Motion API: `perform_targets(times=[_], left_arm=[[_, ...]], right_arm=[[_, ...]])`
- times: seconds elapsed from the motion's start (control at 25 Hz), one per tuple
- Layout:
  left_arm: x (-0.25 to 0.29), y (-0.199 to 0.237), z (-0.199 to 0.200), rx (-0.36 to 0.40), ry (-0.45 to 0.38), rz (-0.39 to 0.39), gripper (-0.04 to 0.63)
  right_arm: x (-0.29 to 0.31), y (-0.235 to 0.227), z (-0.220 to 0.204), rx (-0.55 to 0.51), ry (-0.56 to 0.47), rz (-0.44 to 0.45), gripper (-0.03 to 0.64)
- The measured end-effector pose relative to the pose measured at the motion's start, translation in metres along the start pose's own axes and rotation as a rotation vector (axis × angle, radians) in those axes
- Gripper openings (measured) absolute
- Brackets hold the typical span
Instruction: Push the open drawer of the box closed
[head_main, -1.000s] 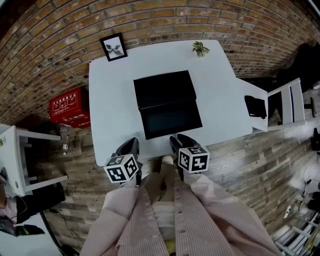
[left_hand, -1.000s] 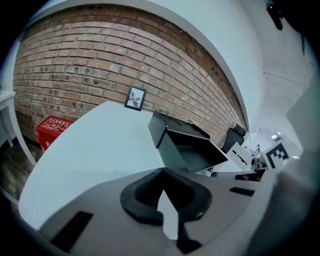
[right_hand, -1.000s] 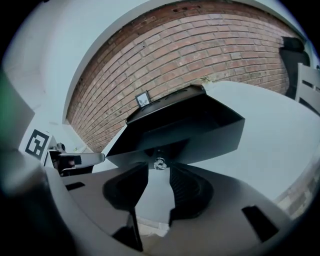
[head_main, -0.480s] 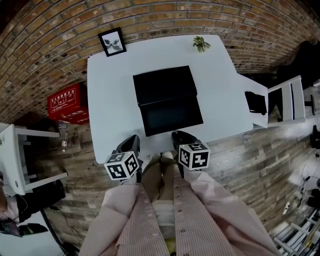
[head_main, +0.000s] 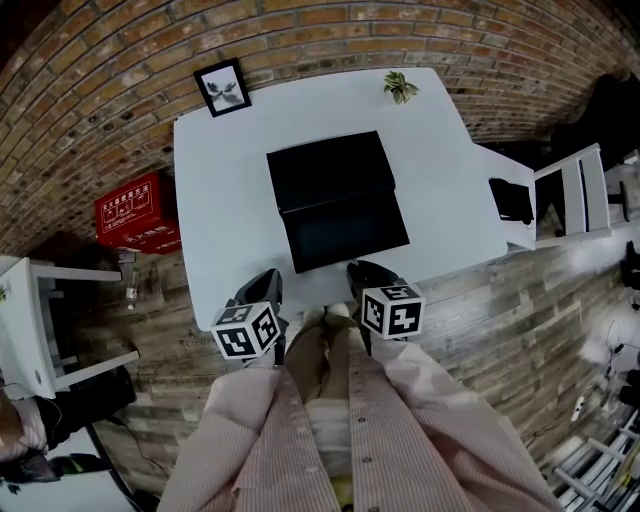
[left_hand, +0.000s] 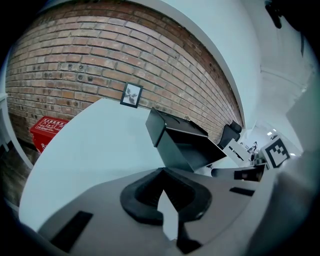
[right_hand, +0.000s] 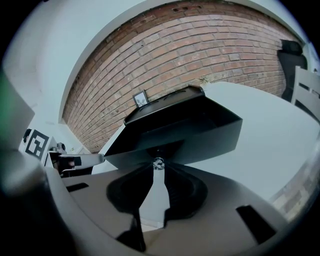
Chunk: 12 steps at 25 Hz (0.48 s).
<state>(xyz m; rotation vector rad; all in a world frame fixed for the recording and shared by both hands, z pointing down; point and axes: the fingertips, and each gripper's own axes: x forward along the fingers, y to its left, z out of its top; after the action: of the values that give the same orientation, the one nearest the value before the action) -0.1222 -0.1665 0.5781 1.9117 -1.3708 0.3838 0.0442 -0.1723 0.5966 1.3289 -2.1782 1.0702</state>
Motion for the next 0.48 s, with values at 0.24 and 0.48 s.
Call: perform_targets(times=[0.24, 0.48], left_arm=[[0.001, 0.0, 0.006, 0.008, -0.003, -0.01, -0.005], [0.004, 0.001, 0.012, 0.016, -0.007, -0.018, -0.005]], right_arm=[[-0.001, 0.001, 0.003, 0.0, -0.002, -0.01, 0.074], [0.002, 0.002, 0.007, 0.001, -0.005, -0.017, 0.074]])
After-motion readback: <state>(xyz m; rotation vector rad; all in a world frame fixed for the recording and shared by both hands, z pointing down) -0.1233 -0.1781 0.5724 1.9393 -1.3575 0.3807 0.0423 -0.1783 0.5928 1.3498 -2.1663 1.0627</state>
